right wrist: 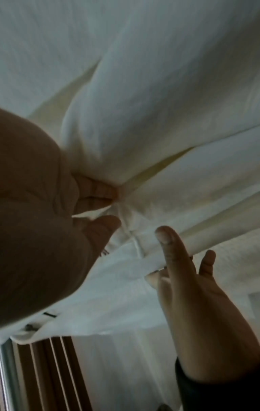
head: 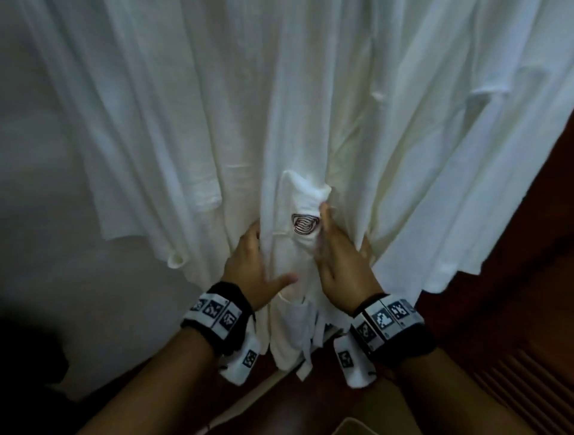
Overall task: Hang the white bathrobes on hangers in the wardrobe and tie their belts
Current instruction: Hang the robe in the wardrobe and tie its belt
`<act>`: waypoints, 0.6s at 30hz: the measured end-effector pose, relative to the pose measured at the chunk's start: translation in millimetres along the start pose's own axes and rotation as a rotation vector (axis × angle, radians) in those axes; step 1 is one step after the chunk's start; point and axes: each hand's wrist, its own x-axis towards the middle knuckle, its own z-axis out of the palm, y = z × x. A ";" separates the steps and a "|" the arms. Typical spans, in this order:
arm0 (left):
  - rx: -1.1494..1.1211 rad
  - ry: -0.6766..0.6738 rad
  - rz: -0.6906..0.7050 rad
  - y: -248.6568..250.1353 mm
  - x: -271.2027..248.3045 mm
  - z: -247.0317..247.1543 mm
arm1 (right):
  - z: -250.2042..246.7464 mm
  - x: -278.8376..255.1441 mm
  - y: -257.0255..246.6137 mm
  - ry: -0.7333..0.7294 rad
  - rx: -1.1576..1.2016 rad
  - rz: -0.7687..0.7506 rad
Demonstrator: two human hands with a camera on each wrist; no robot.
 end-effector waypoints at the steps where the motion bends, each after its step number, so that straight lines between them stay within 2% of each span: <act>1: -0.030 0.012 -0.026 2.8 1.7 8.7 | 1.2 -4.3 6.0 0.009 0.092 -0.007; 3: -0.137 0.071 -0.101 8.6 12.4 15.3 | 0.8 -9.2 16.9 0.024 0.136 0.069; 5: -0.156 0.143 -0.193 8.9 25.9 12.8 | -2.7 -9.5 28.6 0.039 0.023 0.240; 7: -0.187 0.283 -0.325 -2.6 34.1 6.8 | -9.3 -5.8 41.2 0.091 -0.102 0.358; 9: -0.253 0.454 -0.463 -20.7 34.1 -0.5 | -17.2 -0.4 48.9 0.110 -0.104 0.397; 10: -0.273 0.498 -0.533 -29.4 30.7 -0.6 | -20.2 1.4 49.4 0.095 -0.084 0.408; 12: -0.295 0.480 -0.636 -36.6 17.3 5.3 | -20.7 1.5 49.3 0.045 -0.095 0.418; 13: -0.352 0.461 -0.644 -35.7 8.6 10.2 | -18.6 0.7 50.3 0.022 -0.109 0.416; 15: -0.496 0.410 -0.549 -24.5 -6.7 26.6 | -12.5 0.3 55.8 -0.036 -0.069 0.396; 16: -0.535 0.361 -0.441 -15.3 -14.3 35.3 | -9.0 1.2 58.1 -0.077 -0.007 0.370; 18: -0.367 0.215 -0.208 -2.3 -19.2 55.1 | -3.7 3.7 61.6 -0.165 0.123 0.278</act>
